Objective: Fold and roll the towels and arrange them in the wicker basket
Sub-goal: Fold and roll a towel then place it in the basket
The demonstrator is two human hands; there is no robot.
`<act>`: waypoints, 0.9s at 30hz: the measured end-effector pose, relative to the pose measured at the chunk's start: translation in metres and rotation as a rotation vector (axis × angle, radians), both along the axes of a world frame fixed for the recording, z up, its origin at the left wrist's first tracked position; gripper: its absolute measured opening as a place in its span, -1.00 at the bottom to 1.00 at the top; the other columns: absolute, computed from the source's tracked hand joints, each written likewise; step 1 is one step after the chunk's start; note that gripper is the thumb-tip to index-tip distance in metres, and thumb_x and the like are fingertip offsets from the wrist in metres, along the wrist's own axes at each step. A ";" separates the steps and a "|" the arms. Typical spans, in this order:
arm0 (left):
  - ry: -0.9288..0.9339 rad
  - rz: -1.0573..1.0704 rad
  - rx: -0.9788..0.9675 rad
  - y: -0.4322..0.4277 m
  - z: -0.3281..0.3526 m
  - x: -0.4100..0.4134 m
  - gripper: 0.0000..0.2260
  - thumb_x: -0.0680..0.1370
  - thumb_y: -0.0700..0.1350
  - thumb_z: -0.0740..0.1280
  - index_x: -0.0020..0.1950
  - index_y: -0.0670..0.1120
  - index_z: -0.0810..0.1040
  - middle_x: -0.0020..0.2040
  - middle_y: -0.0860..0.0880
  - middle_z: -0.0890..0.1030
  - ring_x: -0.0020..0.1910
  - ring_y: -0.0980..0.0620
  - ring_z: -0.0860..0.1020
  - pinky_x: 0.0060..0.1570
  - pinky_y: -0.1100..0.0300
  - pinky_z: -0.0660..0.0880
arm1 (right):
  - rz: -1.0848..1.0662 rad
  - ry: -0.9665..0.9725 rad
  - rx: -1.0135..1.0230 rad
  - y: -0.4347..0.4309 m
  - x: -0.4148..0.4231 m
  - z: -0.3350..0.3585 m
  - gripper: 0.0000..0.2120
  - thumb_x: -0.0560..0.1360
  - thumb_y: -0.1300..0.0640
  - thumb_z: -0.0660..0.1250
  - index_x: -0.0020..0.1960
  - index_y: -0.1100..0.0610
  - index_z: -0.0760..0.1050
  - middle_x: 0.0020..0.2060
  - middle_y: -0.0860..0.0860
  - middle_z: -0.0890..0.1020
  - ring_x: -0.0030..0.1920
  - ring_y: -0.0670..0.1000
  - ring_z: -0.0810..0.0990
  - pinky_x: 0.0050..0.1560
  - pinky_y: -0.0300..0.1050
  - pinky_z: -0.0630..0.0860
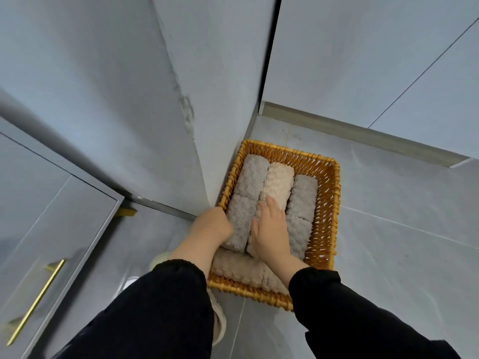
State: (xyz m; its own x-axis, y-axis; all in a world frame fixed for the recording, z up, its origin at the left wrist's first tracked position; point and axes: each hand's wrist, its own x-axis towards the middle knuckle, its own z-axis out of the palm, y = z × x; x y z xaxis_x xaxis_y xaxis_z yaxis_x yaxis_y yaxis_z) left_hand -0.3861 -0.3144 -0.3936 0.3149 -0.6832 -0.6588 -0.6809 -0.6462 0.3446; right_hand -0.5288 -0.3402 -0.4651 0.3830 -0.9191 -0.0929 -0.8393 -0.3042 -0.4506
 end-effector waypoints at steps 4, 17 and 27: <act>0.054 -0.050 -0.091 -0.012 0.058 -0.006 -0.76 0.59 -0.09 0.20 0.21 -0.11 0.51 0.19 -0.09 0.53 0.19 -0.10 0.48 0.09 0.14 0.38 | 0.003 -0.106 -0.042 -0.010 -0.001 0.048 -0.57 0.61 0.14 0.12 0.44 0.24 0.26 0.47 0.17 0.25 0.50 0.13 0.15 0.49 0.10 0.11; 0.034 0.114 -0.532 0.064 0.234 0.028 -0.67 0.60 -0.04 0.25 0.36 -0.05 0.46 0.31 -0.03 0.50 0.25 0.03 0.46 0.16 0.23 0.34 | 0.226 -0.465 -0.391 0.022 0.024 0.228 -0.60 0.54 0.15 0.11 0.35 0.24 0.37 0.30 0.14 0.46 0.35 0.09 0.37 0.38 -0.07 0.29; -0.155 0.466 -0.842 0.173 0.291 0.089 -0.64 0.58 -0.09 0.24 0.39 0.01 0.41 0.36 0.02 0.45 0.29 0.07 0.44 0.14 0.23 0.34 | 0.469 -0.597 -0.415 0.091 0.118 0.297 -0.58 0.47 0.21 0.17 0.32 0.25 0.38 0.27 0.14 0.46 0.31 0.09 0.37 0.36 -0.12 0.25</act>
State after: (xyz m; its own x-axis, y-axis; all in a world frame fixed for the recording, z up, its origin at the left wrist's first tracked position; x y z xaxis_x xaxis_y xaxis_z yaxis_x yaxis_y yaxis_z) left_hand -0.2976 -0.1416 -0.1026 0.7153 -0.6962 0.0598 -0.4960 -0.4456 0.7452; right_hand -0.4108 -0.2490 -0.1679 0.6089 -0.5689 0.5528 -0.2442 -0.7975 -0.5517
